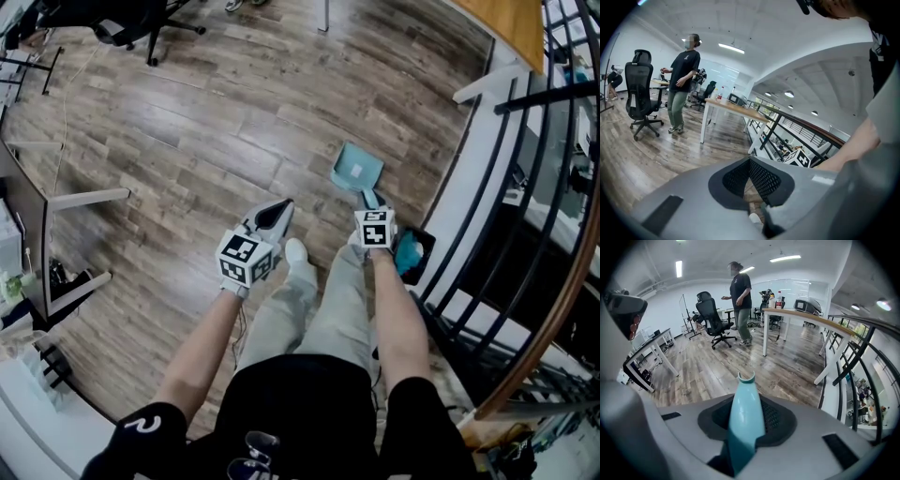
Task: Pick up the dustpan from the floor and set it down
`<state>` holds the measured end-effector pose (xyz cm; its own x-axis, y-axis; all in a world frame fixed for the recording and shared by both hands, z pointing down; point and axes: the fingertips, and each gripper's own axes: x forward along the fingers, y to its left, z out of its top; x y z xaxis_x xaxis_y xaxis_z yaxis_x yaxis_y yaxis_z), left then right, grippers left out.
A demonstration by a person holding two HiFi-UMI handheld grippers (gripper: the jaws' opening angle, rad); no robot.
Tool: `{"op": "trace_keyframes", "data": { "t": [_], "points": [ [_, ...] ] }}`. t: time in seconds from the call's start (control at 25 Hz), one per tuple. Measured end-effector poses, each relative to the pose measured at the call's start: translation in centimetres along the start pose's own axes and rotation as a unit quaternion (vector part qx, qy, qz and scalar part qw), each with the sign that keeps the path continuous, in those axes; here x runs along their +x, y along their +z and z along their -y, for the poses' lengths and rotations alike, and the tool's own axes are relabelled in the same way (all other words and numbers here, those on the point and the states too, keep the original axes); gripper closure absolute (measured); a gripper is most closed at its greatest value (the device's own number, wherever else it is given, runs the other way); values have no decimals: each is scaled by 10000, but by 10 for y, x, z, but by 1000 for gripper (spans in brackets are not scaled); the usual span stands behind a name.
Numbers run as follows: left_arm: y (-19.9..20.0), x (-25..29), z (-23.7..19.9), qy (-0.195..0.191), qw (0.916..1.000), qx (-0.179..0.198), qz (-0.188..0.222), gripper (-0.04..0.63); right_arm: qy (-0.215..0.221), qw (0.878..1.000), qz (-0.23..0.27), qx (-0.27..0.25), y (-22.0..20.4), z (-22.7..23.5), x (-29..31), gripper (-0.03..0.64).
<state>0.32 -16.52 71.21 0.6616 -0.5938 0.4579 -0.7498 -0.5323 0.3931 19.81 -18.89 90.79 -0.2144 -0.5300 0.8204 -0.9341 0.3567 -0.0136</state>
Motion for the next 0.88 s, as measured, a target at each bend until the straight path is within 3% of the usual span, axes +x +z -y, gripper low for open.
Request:
{"op": "trace_keyframes", "data": {
  "t": [0.4,0.88],
  "points": [
    [8,-4,5,36,10000,47,71,598,25,9996,126,253,11,19,-21,529],
    [27,-24,17,40,9997,129,203,598,98,9974,645,294,47,19,-75,529]
  ]
}}
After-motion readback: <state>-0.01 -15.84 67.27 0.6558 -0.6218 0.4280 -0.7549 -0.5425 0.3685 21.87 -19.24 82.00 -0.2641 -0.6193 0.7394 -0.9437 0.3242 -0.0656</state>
